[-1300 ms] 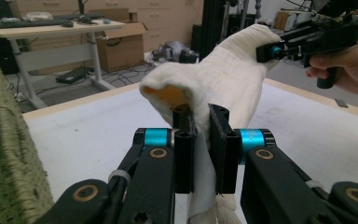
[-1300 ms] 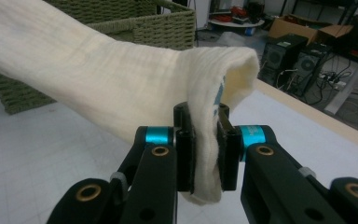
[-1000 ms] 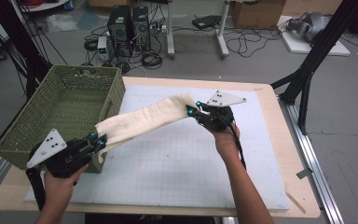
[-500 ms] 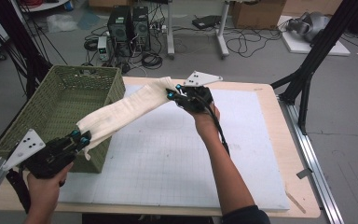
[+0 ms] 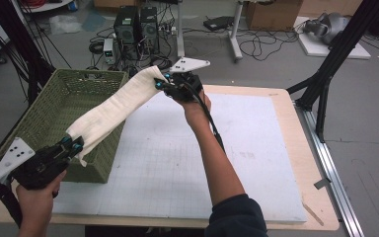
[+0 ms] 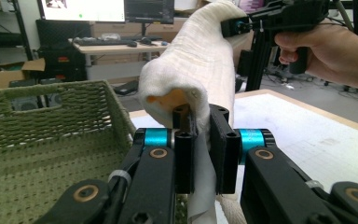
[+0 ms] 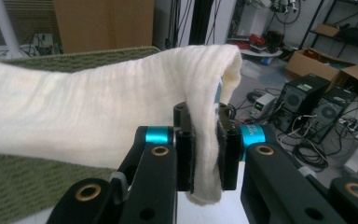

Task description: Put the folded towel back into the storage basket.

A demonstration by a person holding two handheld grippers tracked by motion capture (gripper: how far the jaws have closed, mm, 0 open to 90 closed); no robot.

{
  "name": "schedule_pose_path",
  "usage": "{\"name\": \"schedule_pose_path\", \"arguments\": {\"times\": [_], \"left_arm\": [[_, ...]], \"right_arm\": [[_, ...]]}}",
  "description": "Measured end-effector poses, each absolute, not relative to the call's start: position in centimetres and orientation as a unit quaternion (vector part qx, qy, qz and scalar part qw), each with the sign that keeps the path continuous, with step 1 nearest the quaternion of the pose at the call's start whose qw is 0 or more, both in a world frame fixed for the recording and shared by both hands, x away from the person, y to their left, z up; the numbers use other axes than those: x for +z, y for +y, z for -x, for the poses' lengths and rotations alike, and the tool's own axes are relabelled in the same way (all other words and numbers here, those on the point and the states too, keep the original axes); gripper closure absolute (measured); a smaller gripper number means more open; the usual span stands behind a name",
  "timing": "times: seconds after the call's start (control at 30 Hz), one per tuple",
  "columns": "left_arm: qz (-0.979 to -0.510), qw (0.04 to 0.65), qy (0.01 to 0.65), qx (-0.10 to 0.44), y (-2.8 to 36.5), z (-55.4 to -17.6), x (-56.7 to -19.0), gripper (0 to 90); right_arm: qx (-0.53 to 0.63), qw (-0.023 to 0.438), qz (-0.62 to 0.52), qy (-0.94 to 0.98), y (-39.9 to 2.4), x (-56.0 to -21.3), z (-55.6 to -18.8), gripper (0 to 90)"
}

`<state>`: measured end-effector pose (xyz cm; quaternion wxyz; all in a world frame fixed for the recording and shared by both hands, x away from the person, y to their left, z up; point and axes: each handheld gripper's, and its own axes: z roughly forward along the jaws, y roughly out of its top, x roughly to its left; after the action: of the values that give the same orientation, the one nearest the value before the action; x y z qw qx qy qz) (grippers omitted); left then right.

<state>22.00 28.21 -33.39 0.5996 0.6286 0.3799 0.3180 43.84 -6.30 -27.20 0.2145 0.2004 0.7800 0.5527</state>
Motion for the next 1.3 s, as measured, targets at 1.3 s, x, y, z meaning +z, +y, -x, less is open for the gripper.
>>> {"name": "schedule_pose_path", "arguments": {"times": [1.3], "left_arm": [[-0.59, 0.578, 0.449, 0.341, 32.3, -21.7, -34.0, 80.9]], "right_arm": [[0.538, 0.195, -0.186, 0.799, 9.6, -26.7, -49.4, 81.6]]}}
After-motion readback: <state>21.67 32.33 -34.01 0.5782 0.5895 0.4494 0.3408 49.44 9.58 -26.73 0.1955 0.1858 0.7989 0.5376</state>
